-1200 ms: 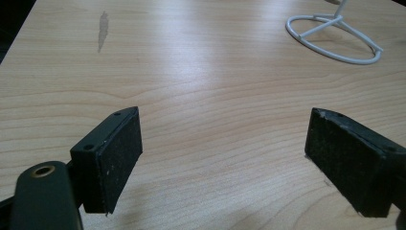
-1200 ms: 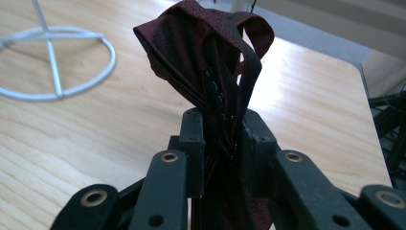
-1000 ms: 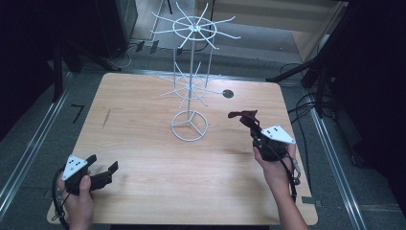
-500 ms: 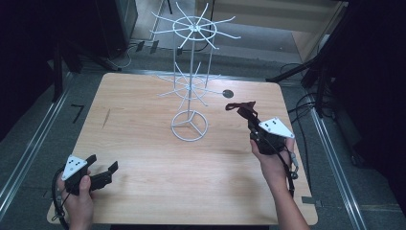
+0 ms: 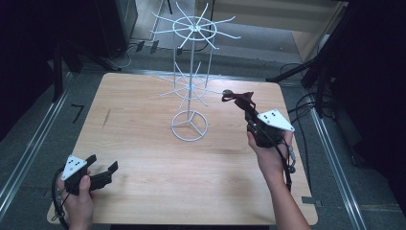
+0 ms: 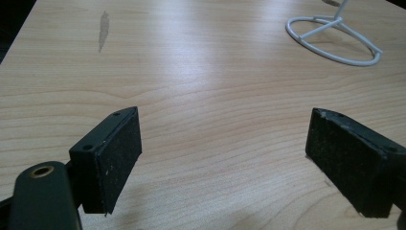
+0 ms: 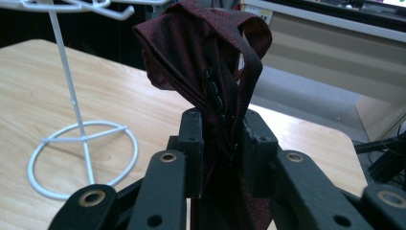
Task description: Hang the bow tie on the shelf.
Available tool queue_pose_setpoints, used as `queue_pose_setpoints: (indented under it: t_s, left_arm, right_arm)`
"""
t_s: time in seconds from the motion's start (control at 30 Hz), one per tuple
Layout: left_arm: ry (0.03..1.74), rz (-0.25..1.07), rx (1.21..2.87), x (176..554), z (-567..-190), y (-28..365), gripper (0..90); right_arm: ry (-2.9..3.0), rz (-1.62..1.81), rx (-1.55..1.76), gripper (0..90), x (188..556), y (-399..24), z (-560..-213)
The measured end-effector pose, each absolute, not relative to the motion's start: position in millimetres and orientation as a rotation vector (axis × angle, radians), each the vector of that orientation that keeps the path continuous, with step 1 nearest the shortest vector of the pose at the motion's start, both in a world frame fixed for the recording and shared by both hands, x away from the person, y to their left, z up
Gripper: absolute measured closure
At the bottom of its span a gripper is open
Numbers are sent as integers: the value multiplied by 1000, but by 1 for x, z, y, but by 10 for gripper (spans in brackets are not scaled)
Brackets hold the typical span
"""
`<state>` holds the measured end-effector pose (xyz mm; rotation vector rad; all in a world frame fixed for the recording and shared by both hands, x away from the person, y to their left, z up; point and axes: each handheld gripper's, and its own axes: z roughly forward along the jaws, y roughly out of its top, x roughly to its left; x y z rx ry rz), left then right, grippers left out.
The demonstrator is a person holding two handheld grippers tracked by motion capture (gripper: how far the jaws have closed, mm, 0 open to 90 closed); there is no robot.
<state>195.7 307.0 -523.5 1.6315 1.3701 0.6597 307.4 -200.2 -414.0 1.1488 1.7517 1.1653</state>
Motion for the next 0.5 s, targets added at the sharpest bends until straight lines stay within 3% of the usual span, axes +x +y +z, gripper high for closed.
queue_pose_setpoints:
  t_s: [0.5]
  left_arm:
    - [1373,652,1627,196,-523,307,128]
  right_arm:
    - [1726,1204,1120,747,310,-188,-391]
